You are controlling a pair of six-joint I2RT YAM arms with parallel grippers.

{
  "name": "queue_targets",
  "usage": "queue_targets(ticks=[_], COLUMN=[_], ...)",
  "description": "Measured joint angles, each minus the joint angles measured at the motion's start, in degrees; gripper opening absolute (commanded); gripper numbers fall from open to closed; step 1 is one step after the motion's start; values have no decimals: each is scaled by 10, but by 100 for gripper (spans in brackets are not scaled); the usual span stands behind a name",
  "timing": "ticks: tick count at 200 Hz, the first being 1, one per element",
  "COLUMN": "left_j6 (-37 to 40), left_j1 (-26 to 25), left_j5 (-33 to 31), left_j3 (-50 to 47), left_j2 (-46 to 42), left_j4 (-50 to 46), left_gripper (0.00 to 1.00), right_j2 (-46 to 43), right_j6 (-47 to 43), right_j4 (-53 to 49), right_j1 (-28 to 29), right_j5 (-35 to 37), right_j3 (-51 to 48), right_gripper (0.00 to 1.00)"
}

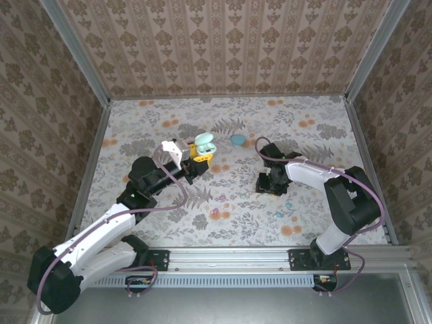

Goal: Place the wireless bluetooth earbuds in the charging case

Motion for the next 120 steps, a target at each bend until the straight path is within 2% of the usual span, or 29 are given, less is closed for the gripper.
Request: queue_targets(ticks=[39, 120], left_j6=[0, 0], left_j1=[0, 0], left_j5=[0, 0], left_j3=[0, 0], left_j2=[0, 0], left_j4=[4, 5], left_gripper=[34, 33], right_j2=[-12, -20], right_j6=[22, 86], right_j4=[2, 42], right_j1=[0, 0], right_j5=[0, -5], right_j3=[-6, -35], right_gripper=[48, 40])
